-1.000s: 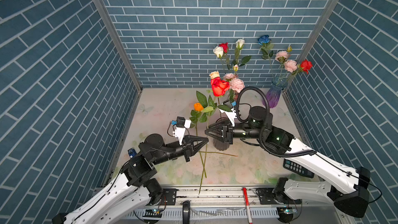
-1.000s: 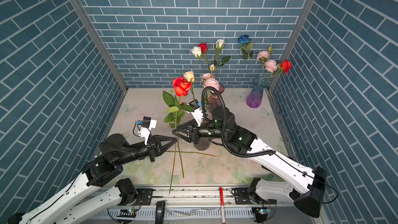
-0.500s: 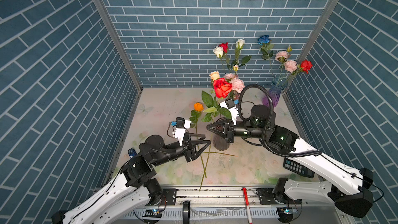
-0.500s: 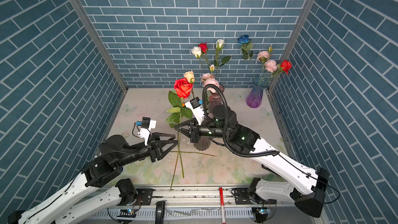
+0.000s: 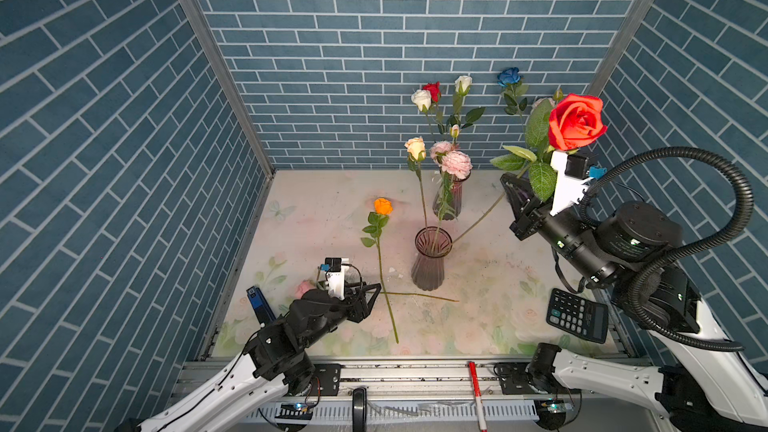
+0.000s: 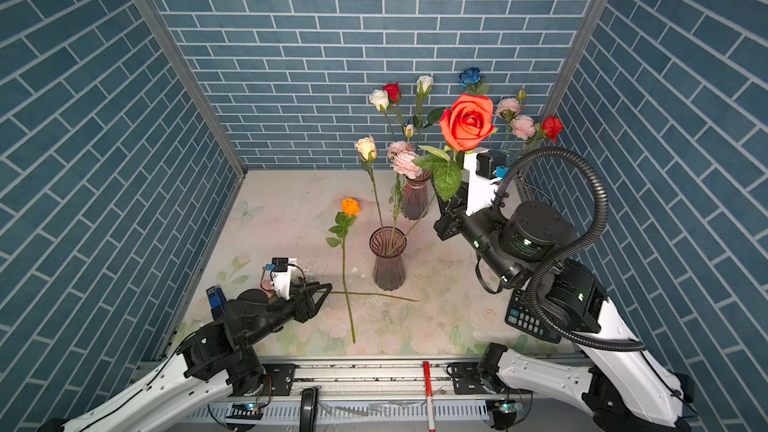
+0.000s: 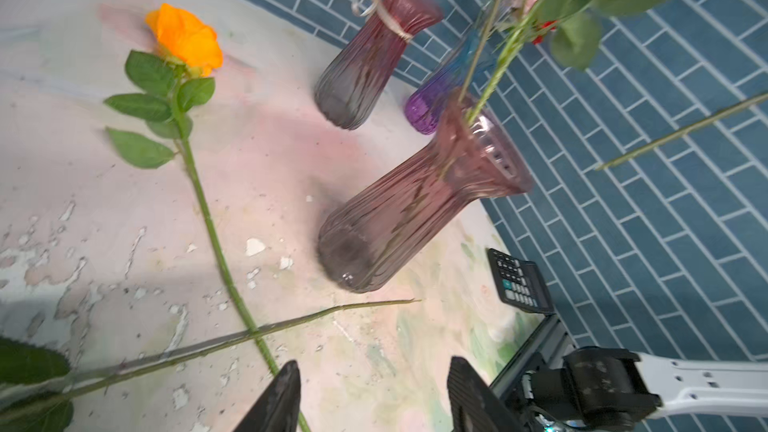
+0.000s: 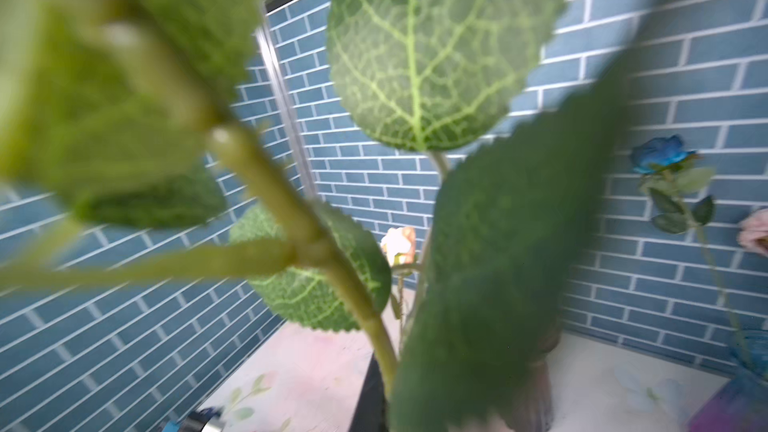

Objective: Arrange the flowers into the vase
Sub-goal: 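Open the left gripper while the right gripper lifts the red rose high, then lower the red rose stem into the dark mauve vase with the right gripper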

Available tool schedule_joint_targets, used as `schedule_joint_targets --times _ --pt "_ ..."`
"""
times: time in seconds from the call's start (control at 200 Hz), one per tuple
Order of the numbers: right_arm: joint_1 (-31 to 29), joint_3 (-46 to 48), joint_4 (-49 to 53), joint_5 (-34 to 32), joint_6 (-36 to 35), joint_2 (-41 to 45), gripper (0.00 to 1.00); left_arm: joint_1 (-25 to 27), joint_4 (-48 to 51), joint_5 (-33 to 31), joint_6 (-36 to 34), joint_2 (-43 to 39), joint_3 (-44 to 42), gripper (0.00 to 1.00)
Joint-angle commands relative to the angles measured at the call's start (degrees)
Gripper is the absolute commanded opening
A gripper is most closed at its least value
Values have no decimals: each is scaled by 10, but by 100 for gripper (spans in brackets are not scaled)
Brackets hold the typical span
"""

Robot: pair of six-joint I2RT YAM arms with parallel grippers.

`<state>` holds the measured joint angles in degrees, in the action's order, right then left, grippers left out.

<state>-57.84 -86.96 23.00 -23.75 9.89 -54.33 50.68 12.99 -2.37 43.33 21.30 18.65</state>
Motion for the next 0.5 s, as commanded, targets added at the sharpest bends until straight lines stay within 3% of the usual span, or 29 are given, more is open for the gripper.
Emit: schedule_joint_targets --times 0.0,0.205,0.495 --pt "-2 15 -48 -81 -55 -24 0 3 -22 -23 14 -8 -20 58" --pt "1 47 -104 -108 -55 -43 0 3 -39 -27 19 -20 -43 57" --pt "8 162 -232 -122 18 -27 0 3 -41 -25 21 -32 -51 55"
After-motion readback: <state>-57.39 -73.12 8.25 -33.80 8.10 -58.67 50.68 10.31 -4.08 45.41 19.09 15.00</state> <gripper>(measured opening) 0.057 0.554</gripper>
